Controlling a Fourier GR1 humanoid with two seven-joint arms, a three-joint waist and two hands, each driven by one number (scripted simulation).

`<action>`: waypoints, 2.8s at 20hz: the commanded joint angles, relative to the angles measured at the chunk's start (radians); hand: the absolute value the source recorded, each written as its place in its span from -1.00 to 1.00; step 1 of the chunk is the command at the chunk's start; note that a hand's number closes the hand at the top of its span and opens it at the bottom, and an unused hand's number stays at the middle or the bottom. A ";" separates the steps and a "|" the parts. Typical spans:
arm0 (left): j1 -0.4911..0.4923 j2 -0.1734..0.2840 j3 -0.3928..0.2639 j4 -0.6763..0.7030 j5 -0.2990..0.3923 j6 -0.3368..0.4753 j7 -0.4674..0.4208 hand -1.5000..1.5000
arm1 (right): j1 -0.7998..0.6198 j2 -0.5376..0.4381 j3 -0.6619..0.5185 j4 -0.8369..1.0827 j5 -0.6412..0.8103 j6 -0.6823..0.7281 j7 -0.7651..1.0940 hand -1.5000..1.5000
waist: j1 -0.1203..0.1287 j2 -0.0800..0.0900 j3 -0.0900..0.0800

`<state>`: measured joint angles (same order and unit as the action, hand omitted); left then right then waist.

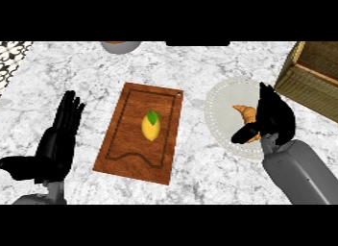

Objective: Pick the croissant from the placemat and place it in the basket

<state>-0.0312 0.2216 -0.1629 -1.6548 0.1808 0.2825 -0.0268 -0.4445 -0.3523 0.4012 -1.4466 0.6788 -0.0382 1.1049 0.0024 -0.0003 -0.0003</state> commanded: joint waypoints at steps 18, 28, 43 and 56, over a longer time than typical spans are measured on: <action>0.013 -0.052 0.068 0.009 -0.047 -0.076 0.014 0.00 | 0.082 0.115 -0.190 0.049 0.124 0.116 -0.035 -1.00 | -0.005 -0.001 0.000; 0.046 -0.094 0.078 -0.033 -0.087 -0.097 0.027 0.00 | -0.033 0.223 -0.284 0.339 0.191 0.006 -0.177 -1.00 | 0.003 0.000 0.000; 0.038 -0.117 0.111 -0.050 -0.112 -0.131 0.039 0.00 | 0.025 0.195 -0.355 0.433 0.177 0.019 -0.340 1.00 | 0.002 0.000 0.000; -0.004 -0.144 0.121 -0.003 -0.124 -0.131 0.041 0.00 | -0.212 0.235 -0.326 0.714 0.294 -0.011 -0.418 1.00 | 0.017 0.005 0.001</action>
<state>-0.0293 0.0801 -0.0522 -1.6677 0.0448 0.1617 0.0185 -0.5353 -0.1437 0.0876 -0.8782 0.9571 -0.0423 0.7101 0.0054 -0.0053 -0.0079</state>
